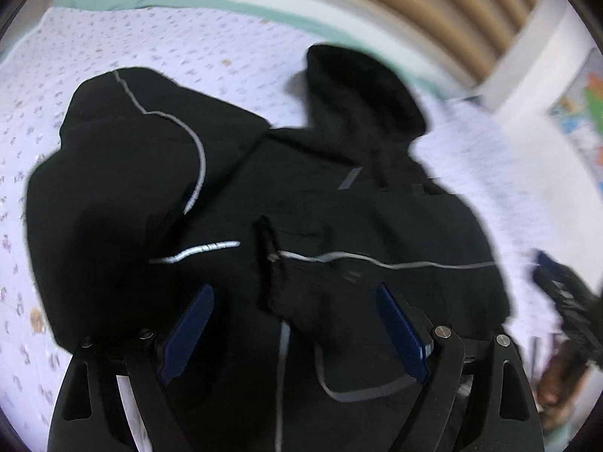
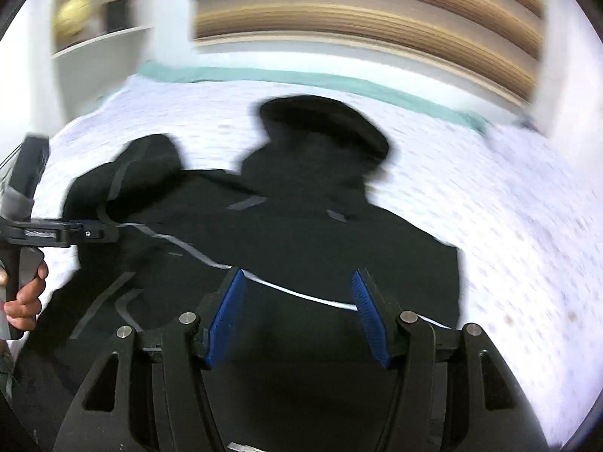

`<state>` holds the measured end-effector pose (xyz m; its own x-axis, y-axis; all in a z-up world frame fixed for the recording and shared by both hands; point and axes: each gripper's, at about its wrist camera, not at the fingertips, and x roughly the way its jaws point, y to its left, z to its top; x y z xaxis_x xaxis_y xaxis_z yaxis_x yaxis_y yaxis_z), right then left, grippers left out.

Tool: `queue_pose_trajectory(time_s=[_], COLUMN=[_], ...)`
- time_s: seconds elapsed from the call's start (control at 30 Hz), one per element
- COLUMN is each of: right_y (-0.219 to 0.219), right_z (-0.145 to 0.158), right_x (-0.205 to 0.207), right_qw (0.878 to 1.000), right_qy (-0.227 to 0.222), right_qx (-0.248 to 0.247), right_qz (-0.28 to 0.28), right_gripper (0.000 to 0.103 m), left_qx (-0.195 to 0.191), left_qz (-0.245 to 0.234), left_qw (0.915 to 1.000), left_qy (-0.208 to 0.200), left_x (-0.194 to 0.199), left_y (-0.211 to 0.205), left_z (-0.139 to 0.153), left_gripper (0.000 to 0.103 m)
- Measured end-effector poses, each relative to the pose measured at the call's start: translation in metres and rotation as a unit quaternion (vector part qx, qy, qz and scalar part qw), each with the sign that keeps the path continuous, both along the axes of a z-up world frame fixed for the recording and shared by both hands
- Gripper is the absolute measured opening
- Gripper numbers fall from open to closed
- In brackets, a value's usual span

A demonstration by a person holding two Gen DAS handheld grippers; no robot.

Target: Fold large clothes

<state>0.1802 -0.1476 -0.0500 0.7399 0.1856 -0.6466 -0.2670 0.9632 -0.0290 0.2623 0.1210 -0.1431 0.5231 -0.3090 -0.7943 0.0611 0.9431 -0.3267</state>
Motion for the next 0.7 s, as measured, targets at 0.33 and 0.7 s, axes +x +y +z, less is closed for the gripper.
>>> queue_pose_trajectory(time_s=[0.33, 0.7], right_y=[-0.129, -0.081], right_z=[-0.051, -0.019], right_x=[0.006, 0.016], right_qw=[0.985, 0.994], right_qy=[0.093, 0.061], right_qx=[0.07, 0.035], right_qz=[-0.131, -0.081], right_gripper=[0.061, 0.062], left_qx=[0.05, 0.056], left_qz=[-0.031, -0.018], left_qw=[0.9982, 0.9983], left_qy=[0.016, -0.001], left_x=[0.019, -0.006], left_y=[-0.041, -0.006], left_z=[-0.028, 0.004], left_gripper=[0.034, 0.036])
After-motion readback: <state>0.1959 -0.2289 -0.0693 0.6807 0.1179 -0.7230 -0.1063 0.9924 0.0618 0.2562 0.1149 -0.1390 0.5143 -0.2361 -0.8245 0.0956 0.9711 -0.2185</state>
